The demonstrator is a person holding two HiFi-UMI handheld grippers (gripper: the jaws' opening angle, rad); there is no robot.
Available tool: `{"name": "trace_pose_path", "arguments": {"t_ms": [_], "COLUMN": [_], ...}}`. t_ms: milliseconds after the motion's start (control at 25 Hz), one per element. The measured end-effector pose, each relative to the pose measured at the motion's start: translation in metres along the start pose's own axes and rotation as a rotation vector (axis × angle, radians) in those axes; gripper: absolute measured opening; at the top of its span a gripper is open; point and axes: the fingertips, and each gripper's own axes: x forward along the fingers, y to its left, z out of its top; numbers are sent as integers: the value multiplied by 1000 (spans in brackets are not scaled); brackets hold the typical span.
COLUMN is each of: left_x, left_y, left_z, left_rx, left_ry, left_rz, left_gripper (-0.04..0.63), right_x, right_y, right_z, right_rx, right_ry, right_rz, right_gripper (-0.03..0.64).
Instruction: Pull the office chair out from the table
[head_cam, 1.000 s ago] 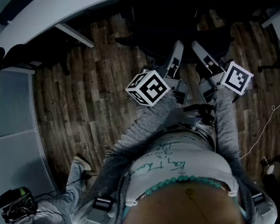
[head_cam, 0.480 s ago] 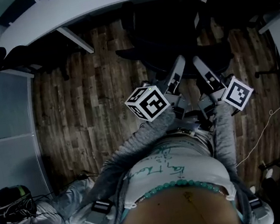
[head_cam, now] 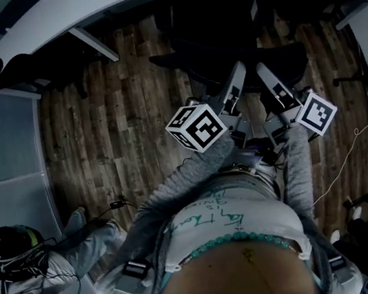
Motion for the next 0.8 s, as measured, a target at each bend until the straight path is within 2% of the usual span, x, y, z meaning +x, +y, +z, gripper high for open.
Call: {"name": "trace_pose_path", "arguments": {"t_ms": [800], "left_x": [-27], "left_y": [-38], "left_z": [-46], "left_rx": [7], "left_ry": [-31], "left_rz": [-12], "left_gripper": [132], "right_x": [-61], "right_y": [12], "right_z": [-10], "right_rx": [11], "right_ry": [-6], "right_rz": [57], "right_gripper": [152]}}
